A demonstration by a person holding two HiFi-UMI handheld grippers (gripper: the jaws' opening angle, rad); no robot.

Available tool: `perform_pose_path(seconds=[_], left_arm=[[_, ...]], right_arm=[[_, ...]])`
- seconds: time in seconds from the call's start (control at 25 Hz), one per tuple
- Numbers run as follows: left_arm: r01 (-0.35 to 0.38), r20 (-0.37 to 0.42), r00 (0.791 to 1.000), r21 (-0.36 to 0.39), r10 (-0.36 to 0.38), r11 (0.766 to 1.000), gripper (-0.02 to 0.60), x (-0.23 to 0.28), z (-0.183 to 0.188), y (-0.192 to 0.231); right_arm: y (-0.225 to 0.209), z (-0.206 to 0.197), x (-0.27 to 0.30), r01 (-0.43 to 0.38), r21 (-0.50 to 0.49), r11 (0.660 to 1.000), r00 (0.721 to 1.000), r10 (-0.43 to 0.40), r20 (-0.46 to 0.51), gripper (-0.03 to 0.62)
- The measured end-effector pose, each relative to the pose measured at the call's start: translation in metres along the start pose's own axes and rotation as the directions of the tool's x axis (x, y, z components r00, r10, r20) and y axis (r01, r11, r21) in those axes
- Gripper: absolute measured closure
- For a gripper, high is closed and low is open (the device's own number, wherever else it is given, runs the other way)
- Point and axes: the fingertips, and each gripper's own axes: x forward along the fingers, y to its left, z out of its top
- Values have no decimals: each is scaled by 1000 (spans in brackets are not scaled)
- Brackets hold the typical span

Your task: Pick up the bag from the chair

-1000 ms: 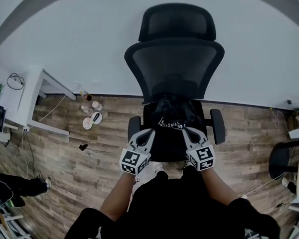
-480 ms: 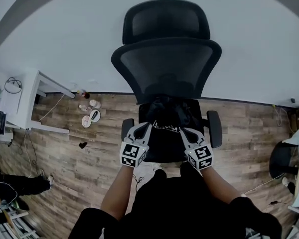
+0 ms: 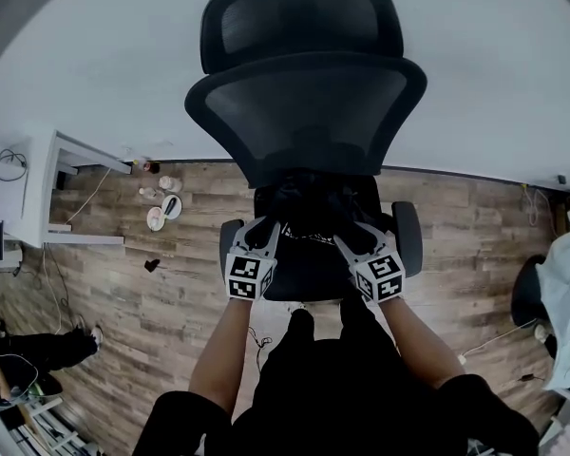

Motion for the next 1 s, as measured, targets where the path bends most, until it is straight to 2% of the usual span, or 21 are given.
perform_pose_path(seconds=[0.08, 0.12, 0.24, 0.48, 0.64, 0.72, 0.8, 0.84, 0.88, 0.96, 1.0], left_arm=[[14, -39, 999, -31, -16, 999, 331, 13, -9, 4], [22, -57, 998, -50, -25, 999, 299, 20, -14, 6], [39, -107, 993, -88, -48, 995, 242, 44, -27, 13], [94, -210, 970, -123, -119, 988, 212, 87, -44, 21], [152, -265, 942, -204, -204, 967, 213, 115, -54, 21], [161, -294, 930, -207, -219, 965, 213, 126, -61, 20], [155, -300, 932, -183, -205, 971, 216, 132, -64, 19], [145, -290, 938, -167, -189, 975, 261, 134, -63, 19], [132, -273, 947, -150, -169, 980, 406, 135, -61, 20], [127, -232, 961, -122, -153, 984, 483, 134, -55, 17], [134, -212, 965, -110, -155, 985, 498, 132, -52, 14]], right_arm=[[-11, -9, 12, 2, 52, 999, 999, -1, -33, 332], [-17, -14, 19, 5, 83, 997, 999, -1, -51, 294], [-33, -30, 41, 5, 179, 984, 993, 16, -115, 263], [-53, -47, 77, 7, 267, 964, 972, 56, -228, 229], [-64, -59, 101, 6, 294, 956, 947, 89, -310, 215], [-68, -65, 111, 15, 300, 954, 931, 96, -353, 212], [-72, -65, 115, 34, 288, 957, 924, 80, -374, 213], [-74, -65, 116, 41, 275, 961, 923, 69, -379, 214], [-76, -65, 117, 46, 257, 965, 922, 58, -383, 222], [-80, -63, 116, 63, 208, 976, 927, 20, -374, 371], [-81, -61, 114, 71, 177, 982, 933, -2, -361, 417]])
